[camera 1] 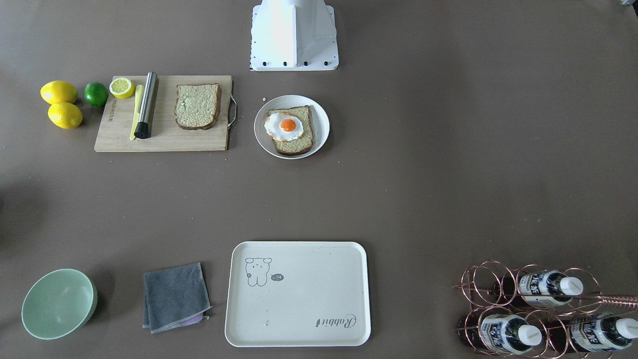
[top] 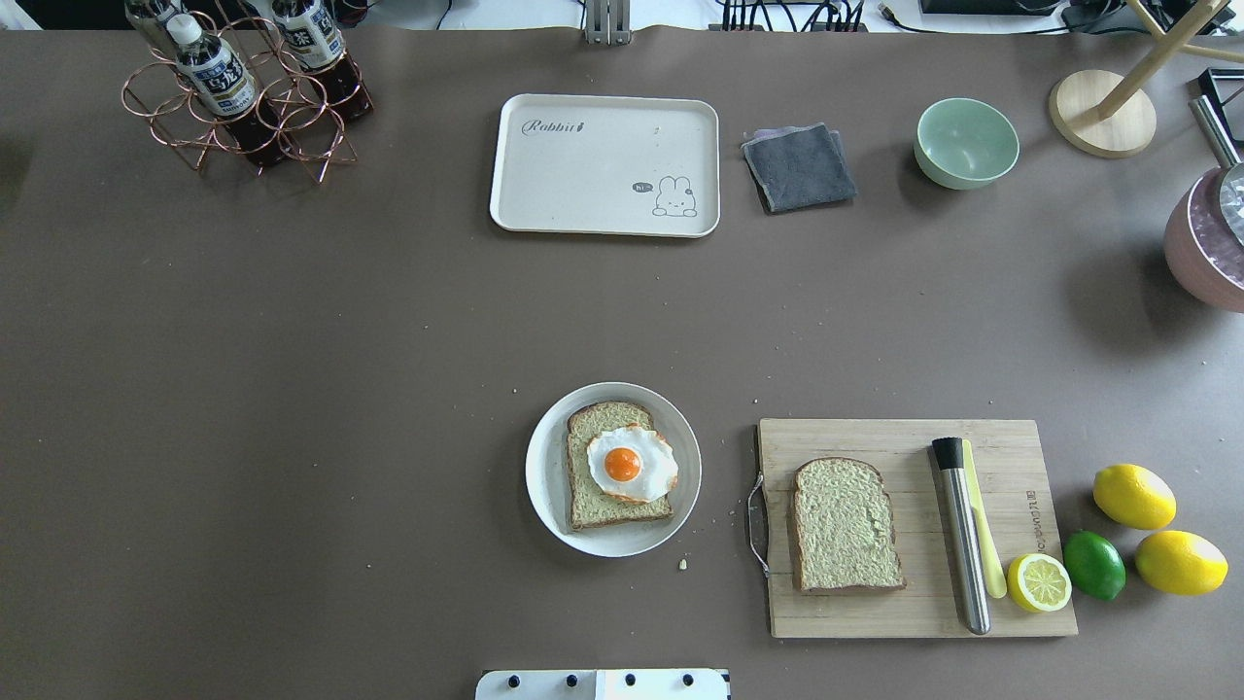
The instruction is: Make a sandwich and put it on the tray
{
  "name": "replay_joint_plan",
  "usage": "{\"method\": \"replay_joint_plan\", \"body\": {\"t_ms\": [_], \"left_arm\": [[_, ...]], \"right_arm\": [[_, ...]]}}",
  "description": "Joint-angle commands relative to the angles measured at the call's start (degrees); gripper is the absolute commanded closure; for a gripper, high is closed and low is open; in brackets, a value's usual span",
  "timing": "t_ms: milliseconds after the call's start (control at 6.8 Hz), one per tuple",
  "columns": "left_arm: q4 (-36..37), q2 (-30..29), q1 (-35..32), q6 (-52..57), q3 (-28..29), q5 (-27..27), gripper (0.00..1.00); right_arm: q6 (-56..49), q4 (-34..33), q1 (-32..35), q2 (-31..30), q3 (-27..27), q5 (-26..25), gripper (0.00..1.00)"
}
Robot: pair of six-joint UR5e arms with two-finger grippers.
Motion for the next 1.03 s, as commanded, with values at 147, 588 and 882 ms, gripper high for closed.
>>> {"method": "replay_joint_plan", "body": {"t_ms": [147, 588, 882], "left_arm": [[-0.16, 0.16, -0.26, -0.01, -0.66, -0.03, 0.02], [-0.16, 0.16, -0.44, -0.36, -0.93, 0.06, 0.02], [-0.16, 0.07, -0.44, -0.45, -0.93, 0.06, 0.02]], "right_arm": [[20.85, 5.09, -11.14, 0.12, 8.06, 2.22, 0.0], [64.58, 34.04, -32.72, 0.29, 8.36, -4.41, 0.01], [76.32, 34.58, -48.06, 5.2, 9.94, -15.15, 0.03]]}}
